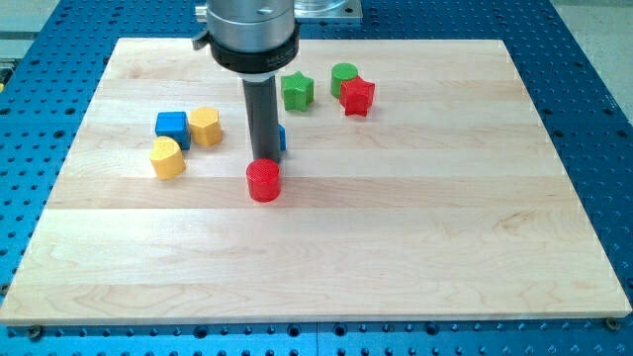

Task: Place the triangle horizontal to the green star

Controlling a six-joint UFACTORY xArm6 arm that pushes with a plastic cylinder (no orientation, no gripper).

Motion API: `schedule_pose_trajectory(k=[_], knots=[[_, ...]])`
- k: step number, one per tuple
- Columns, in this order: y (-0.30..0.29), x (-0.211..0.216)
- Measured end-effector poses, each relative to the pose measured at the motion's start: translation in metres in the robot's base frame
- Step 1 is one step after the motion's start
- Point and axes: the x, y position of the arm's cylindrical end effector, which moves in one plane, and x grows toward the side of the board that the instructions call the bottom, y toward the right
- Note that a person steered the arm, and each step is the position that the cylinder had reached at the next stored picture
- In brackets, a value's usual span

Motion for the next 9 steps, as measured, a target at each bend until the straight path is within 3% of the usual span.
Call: schedule_pose_trajectory(k=[3,6,7,9], knots=[[0.033,-0.01],[-0.072,-0.087],[-0.077,-0.097],[-0.053,-0.065]])
